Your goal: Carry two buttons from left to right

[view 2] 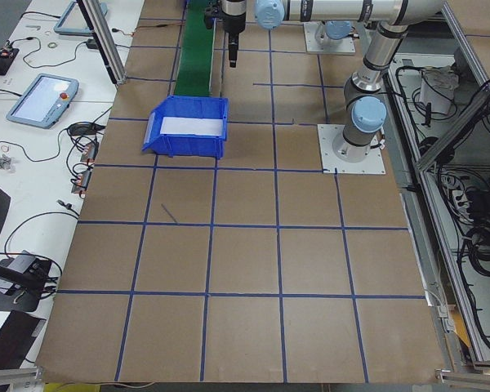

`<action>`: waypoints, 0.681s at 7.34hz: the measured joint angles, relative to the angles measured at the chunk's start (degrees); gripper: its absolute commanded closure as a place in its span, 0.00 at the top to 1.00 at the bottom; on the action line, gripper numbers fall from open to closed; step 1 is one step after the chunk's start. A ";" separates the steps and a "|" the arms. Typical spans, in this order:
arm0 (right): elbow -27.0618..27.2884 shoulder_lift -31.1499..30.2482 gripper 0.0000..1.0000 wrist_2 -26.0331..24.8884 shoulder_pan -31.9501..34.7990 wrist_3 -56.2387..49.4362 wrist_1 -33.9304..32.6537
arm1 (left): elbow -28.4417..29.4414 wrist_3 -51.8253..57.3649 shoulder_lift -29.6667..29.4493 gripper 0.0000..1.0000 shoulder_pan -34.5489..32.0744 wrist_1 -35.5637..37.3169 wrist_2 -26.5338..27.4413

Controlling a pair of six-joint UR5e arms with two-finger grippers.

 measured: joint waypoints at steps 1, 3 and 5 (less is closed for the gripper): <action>0.07 0.50 1.00 0.01 1.84 0.89 -0.52 | 0.19 -0.18 -0.01 1.00 -0.05 -0.03 -0.04; 0.25 0.80 1.00 0.10 3.13 1.54 -0.43 | 0.35 -0.20 0.07 1.00 -0.09 -0.39 -0.14; 0.64 0.93 1.00 0.12 3.02 1.85 -0.51 | -0.37 0.40 0.79 1.00 -0.24 -0.22 -0.08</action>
